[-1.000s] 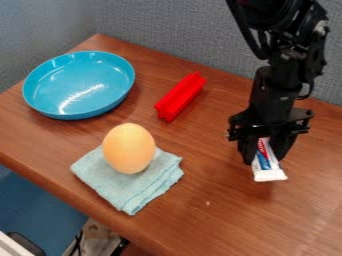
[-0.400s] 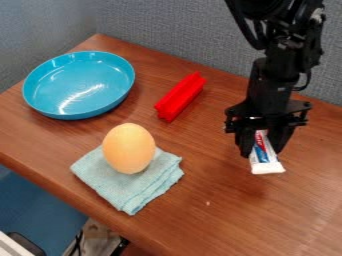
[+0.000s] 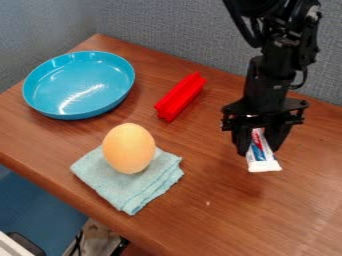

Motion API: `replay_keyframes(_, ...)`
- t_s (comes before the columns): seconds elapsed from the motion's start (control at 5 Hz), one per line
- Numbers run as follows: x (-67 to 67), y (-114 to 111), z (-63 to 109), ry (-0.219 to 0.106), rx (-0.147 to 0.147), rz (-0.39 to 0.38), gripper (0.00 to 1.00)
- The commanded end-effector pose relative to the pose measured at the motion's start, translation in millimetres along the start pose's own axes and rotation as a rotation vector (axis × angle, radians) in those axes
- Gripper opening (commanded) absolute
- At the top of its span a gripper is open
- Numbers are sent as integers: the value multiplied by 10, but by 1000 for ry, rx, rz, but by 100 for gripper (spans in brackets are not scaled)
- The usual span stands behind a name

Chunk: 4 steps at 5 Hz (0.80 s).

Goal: Put the toothpaste on the blue plate

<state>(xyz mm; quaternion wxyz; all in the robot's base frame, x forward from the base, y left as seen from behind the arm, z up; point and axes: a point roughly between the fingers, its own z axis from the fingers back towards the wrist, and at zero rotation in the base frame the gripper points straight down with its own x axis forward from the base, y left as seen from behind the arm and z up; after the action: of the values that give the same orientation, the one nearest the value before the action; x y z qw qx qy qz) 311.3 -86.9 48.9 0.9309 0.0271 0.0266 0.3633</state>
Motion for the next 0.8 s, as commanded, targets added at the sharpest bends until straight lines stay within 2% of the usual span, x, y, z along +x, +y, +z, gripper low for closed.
replay_keyframes(0.0,103,-44,316,-52,-84,1,0)
replay_keyframes(0.6,138,-12,340,-48,-79,-8,0)
